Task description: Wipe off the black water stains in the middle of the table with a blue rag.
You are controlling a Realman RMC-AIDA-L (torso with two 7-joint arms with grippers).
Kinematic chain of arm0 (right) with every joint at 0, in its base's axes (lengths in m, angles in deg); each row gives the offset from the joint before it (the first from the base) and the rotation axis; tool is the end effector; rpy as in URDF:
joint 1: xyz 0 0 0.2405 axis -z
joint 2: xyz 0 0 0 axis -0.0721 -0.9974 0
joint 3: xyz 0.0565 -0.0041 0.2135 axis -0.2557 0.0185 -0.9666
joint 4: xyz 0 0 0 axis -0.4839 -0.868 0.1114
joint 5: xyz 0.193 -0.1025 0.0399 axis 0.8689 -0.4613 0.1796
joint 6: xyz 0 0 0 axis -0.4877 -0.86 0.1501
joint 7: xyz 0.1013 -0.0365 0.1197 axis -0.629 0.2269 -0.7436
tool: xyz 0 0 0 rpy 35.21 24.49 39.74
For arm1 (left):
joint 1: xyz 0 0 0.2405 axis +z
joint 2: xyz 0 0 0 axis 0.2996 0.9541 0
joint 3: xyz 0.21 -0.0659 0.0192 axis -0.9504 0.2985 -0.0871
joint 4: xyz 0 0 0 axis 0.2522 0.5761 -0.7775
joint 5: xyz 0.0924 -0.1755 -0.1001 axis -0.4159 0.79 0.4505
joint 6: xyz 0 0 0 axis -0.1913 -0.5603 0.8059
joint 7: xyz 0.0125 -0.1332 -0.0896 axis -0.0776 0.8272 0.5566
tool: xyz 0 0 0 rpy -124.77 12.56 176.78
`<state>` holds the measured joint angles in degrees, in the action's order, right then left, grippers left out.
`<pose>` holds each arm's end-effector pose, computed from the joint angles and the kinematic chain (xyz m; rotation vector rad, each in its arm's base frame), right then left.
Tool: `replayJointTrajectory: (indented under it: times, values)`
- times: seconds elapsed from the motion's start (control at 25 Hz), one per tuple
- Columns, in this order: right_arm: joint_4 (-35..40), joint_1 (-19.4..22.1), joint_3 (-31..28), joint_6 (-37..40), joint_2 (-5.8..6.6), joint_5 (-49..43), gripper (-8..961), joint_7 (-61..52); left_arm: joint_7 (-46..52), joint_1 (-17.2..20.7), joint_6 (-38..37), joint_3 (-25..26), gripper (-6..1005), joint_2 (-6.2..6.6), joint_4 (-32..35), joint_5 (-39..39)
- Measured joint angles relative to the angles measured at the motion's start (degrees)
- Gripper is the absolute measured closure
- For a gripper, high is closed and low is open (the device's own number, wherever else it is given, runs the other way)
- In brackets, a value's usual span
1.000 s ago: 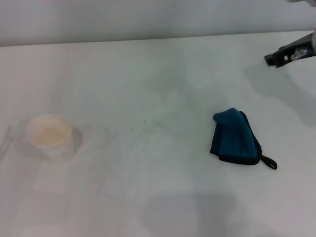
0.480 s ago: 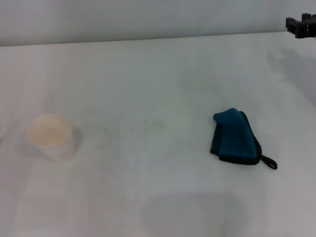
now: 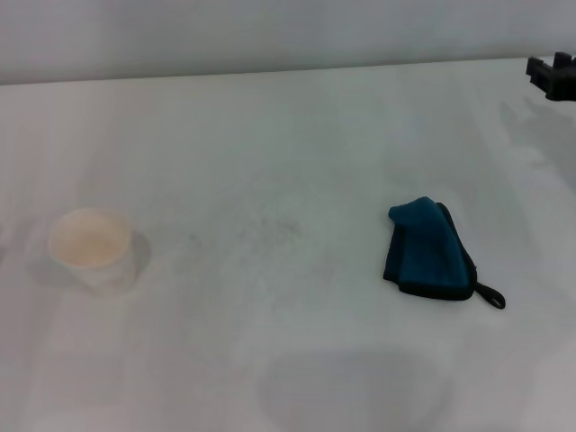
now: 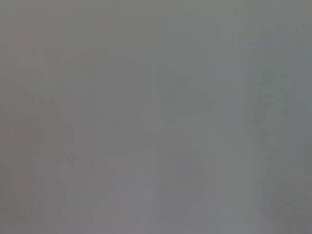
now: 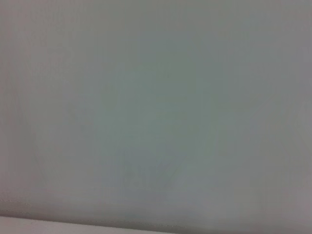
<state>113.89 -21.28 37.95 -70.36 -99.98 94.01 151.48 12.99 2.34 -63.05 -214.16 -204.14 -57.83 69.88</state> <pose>0.3340 0.3933 0.0851 -1.7824 0.9364 0.3822 -0.3598 0.2574 0.0317 -1.5932 -0.4147 -0.6009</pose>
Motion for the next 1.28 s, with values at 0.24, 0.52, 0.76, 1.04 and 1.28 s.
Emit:
replayJointTrajectory:
  times: [0.24, 0.52, 0.76, 1.04, 1.28]
  values:
    - [-10.4, -0.2, -7.0, -11.8, -0.09, 15.0, 543, 21.6, 0.0, 0.0, 0.0, 0.0, 120, 0.03, 0.1, 0.0]
    - [-28.8, -0.5, -13.8, -32.9, -0.13, 35.0, 544, 54.7, 0.0, -0.2, 0.0, 0.0, 120, 0.05, 0.2, 0.0]
    - [-35.0, -0.7, -15.5, -37.9, -0.21, 38.1, 543, 66.6, 0.0, -0.6, -0.3, 0.0, 119, 0.05, 0.2, 0.0]
    - [-38.3, -1.1, -20.4, -38.7, -0.36, 38.5, 542, 68.2, -5.5, -1.5, -0.7, 0.0, 119, 0.01, 2.5, 2.7]
    - [-39.4, -1.5, -24.4, -38.9, -0.47, 38.6, 544, 68.6, -11.6, -1.4, -1.7, 0.1, 119, -0.08, 8.7, 12.2]
